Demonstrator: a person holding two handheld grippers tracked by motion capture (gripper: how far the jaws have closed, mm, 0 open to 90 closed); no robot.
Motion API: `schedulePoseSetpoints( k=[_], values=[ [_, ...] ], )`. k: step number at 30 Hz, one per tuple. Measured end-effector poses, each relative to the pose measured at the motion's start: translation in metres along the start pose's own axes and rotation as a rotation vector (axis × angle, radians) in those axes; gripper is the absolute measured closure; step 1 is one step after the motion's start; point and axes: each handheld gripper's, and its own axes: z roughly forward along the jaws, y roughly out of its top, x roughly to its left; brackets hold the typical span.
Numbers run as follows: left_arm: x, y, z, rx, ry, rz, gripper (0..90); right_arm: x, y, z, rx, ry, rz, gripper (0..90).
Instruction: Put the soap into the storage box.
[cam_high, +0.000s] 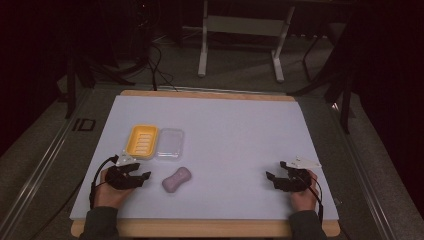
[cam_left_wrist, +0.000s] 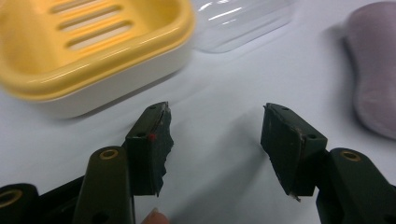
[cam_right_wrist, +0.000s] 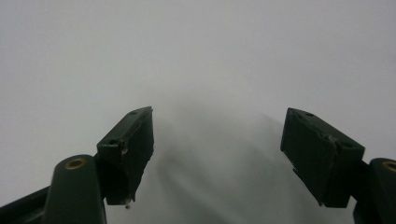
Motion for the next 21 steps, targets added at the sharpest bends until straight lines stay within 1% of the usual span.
schedulePoseSetpoints(
  k=[2, 3, 4, 5, 7, 9, 10, 11, 14, 15, 16, 17, 18, 19, 21],
  values=[
    [-0.001, 0.000, 0.000, 0.003, 0.009, -0.002, 43.1, 0.000, -0.001, -0.001, -0.012, -0.012, 0.000, 22.4],
    [-0.001, 0.000, 0.000, 0.005, 0.011, 0.000, 42.5, 0.001, 0.000, -0.001, -0.007, -0.022, -0.006, 21.7],
    [-0.002, 0.000, 0.000, 0.004, 0.013, -0.001, 42.5, 0.001, 0.000, -0.001, -0.007, -0.022, -0.006, 21.7],
    [-0.002, 0.000, 0.000, 0.005, 0.014, -0.002, 42.0, 0.002, 0.000, 0.000, 0.000, -0.037, -0.006, 21.8],
    [-0.002, 0.000, -0.001, 0.010, 0.010, -0.004, 41.5, 0.002, 0.000, 0.001, 0.003, -0.037, -0.006, 21.8],
    [-0.001, 0.002, -0.002, 0.026, 0.021, 0.003, 40.3, 0.003, 0.000, 0.000, 0.002, -0.043, -0.012, 21.8],
    [-0.001, 0.003, -0.004, 0.026, 0.029, -0.003, 38.9, 0.005, 0.000, 0.000, 0.001, -0.049, -0.026, 21.8],
    [0.000, 0.004, -0.005, 0.027, 0.024, -0.005, 38.9, 0.006, 0.000, 0.000, 0.001, -0.052, -0.033, 21.8],
    [-0.001, 0.005, -0.008, 0.036, 0.030, -0.004, 39.1, 0.007, 0.000, 0.001, 0.003, -0.061, -0.046, 21.1],
    [-0.002, 0.006, -0.010, 0.044, 0.041, 0.003, 39.1, 0.007, 0.000, 0.001, 0.003, -0.061, -0.046, 21.1],
    [-0.002, 0.006, -0.010, 0.044, 0.041, 0.003, 39.1, 0.007, 0.000, 0.001, 0.003, -0.061, -0.046, 21.1],
    [-0.003, 0.008, -0.012, 0.057, 0.056, -0.001, 39.1, 0.007, 0.000, 0.000, 0.001, -0.063, -0.045, 20.2],
    [-0.005, 0.010, -0.014, 0.060, 0.059, 0.006, 39.2, 0.006, -0.001, -0.001, -0.013, -0.064, -0.037, 19.3],
    [-0.005, 0.010, -0.014, 0.060, 0.059, 0.006, 39.2, 0.006, -0.001, -0.001, -0.013, -0.064, -0.036, 19.3],
    [-0.006, 0.012, -0.015, 0.079, 0.069, 0.009, 39.2, 0.006, -0.001, -0.001, -0.014, -0.064, -0.038, 19.3]
  ],
)
